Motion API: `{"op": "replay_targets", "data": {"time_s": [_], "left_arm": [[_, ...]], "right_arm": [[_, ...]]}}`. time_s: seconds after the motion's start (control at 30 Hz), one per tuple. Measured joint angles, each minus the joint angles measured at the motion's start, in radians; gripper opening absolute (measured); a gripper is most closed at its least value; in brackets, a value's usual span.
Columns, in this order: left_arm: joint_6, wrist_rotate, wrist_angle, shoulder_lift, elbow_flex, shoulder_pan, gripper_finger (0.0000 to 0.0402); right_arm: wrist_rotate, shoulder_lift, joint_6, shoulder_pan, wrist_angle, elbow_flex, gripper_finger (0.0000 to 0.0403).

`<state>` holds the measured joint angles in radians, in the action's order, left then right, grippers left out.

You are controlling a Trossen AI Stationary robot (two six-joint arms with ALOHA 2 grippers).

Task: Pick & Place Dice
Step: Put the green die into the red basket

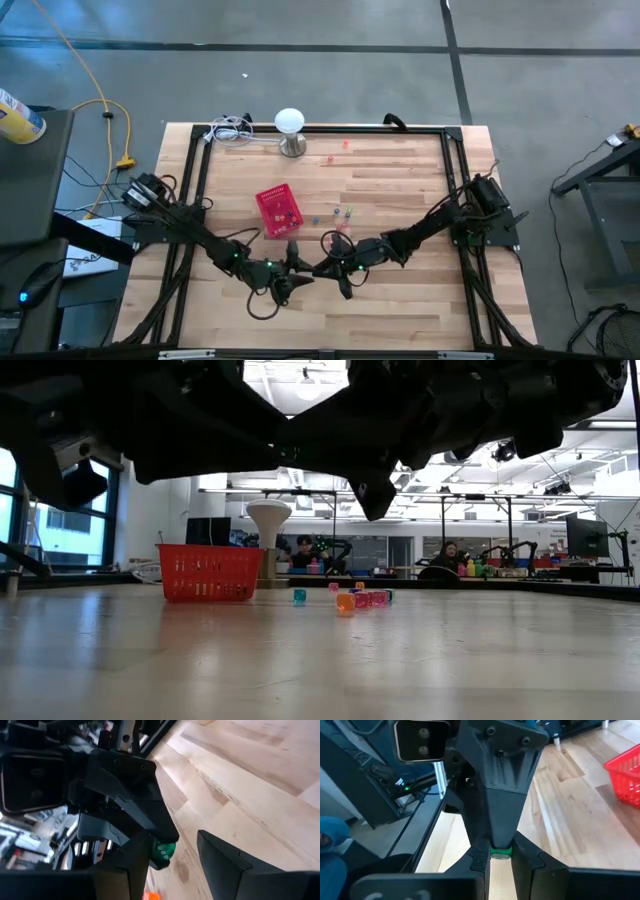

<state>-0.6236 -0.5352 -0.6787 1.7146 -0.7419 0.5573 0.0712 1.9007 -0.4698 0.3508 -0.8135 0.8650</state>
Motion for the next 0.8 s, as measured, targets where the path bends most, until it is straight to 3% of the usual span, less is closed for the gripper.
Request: {"op": "replay_targets", "data": {"time_s": [0.8], "left_arm": [[-0.156,-0.019,-0.132,0.036,0.001,-0.019,0.0158]], "right_arm": [[-0.019,0.001,-0.005,-0.001,-0.041,0.0,0.003]]}}
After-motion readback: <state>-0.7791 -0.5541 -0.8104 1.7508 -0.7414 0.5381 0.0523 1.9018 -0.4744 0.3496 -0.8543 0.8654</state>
